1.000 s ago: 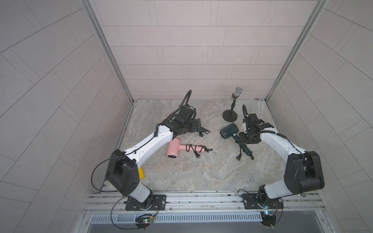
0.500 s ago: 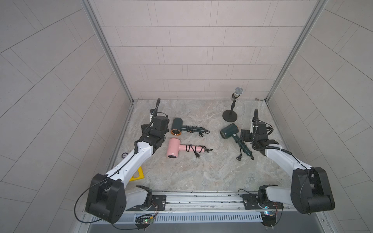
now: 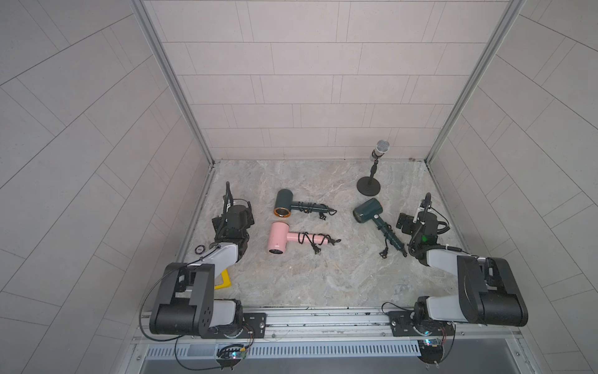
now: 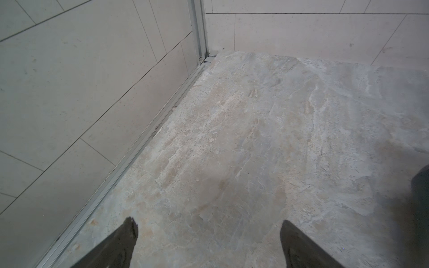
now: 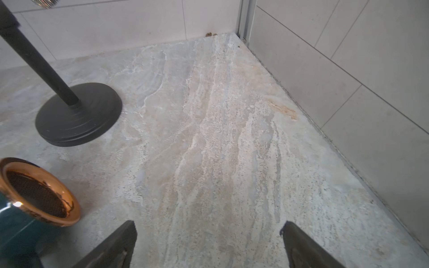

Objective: Wrap the cord around the hair dryer
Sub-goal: Reset both arms

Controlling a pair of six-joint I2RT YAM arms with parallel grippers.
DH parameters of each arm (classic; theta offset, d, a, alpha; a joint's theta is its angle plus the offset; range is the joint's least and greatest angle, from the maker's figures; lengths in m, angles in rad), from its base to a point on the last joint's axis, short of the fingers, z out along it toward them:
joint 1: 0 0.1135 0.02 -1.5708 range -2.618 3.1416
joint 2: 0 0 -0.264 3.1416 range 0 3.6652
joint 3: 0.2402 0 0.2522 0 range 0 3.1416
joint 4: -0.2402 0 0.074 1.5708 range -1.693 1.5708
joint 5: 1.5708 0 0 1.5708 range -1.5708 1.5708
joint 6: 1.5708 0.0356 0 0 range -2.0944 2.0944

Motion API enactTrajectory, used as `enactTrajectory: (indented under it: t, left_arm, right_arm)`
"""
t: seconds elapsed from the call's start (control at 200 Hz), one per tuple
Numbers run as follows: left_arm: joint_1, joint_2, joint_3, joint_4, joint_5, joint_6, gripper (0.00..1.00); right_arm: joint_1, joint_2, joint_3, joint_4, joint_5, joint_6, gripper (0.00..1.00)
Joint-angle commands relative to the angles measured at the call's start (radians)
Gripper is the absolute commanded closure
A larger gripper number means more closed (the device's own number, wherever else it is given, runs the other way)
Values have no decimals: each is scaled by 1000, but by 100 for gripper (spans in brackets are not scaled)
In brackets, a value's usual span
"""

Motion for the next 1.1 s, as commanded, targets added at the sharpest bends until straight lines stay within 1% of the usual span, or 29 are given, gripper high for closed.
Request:
enactTrajectory:
  t: [0.0,0.16,0.225,0.29,0.385,0.5,0.715,0.821,0.856,1.096]
  left_arm:
    - [0,45,-39,205,67,52,0]
    - [0,112,-72,345,118,58,0]
    - [0,144,-66,360,133,64,0]
    - [0,181,-61,381,141,69,0]
    - [0,196,-69,406,152,76,0]
    - [-1,209,-70,422,162,82,0]
    - [-1,210,-69,420,161,82,0]
    - [-3,212,-75,436,190,98,0]
    - [-3,211,-66,414,208,104,0]
    - [-3,211,-67,416,209,106,0]
  right_arm:
    - [15,30,-54,265,-68,-22,1]
    - [42,136,-104,458,-34,-37,1]
    - [49,174,-110,485,-16,-43,1]
    - [52,227,-121,589,-14,-42,1]
    - [54,182,-101,480,-7,-45,1]
    - [59,212,-105,535,-3,-47,1]
    - [84,192,-47,396,46,-65,1]
    - [97,195,-38,384,76,-73,1]
    - [98,194,-36,379,80,-75,1]
    - [104,195,-32,374,95,-78,1]
